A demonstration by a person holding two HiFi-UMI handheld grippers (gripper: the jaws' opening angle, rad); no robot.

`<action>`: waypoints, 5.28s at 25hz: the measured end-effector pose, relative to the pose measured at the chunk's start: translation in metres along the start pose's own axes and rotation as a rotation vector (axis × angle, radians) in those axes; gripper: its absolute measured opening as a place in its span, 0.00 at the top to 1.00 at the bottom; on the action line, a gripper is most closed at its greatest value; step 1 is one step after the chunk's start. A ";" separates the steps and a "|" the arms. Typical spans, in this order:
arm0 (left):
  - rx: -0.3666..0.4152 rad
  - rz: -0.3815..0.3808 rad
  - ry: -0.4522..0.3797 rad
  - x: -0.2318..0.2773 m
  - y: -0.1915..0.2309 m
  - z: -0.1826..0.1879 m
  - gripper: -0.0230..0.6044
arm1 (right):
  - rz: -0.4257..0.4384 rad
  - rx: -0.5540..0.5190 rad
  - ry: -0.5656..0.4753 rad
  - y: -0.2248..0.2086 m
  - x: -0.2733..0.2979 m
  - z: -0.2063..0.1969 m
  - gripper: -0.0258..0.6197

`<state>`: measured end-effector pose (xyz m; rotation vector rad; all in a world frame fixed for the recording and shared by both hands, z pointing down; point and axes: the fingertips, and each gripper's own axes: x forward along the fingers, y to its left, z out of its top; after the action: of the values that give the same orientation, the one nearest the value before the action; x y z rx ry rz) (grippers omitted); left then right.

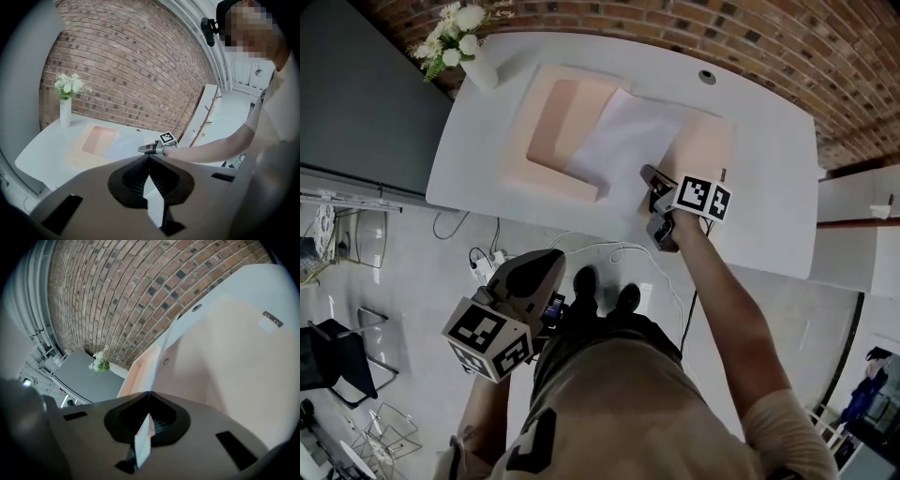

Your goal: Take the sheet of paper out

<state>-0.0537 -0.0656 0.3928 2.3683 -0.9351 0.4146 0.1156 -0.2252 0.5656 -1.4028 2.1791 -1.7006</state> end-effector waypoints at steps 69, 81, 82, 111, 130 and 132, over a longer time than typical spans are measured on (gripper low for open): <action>0.109 -0.005 -0.029 -0.014 -0.076 -0.009 0.94 | 0.231 -0.206 0.041 0.053 -0.208 -0.034 0.92; 0.073 -0.068 -0.049 -0.055 -0.020 -0.018 0.94 | 0.219 -0.319 0.065 0.125 -0.199 -0.080 0.92; 0.071 -0.074 -0.052 -0.058 -0.016 -0.019 0.94 | 0.215 -0.321 0.061 0.130 -0.197 -0.083 0.92; 0.143 -0.120 -0.063 -0.059 -0.092 -0.030 0.94 | 0.062 -0.801 0.056 0.144 -0.288 -0.117 0.92; 0.164 -0.113 -0.058 -0.060 -0.118 -0.041 0.94 | -0.128 -1.047 -0.003 0.129 -0.314 -0.106 0.92; 0.160 -0.111 -0.060 -0.061 -0.112 -0.039 0.94 | -0.134 -1.056 0.001 0.132 -0.309 -0.104 0.92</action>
<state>-0.0213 0.0578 0.3532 2.5767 -0.8191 0.3893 0.1619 0.0551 0.3587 -1.6696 3.2001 -0.4512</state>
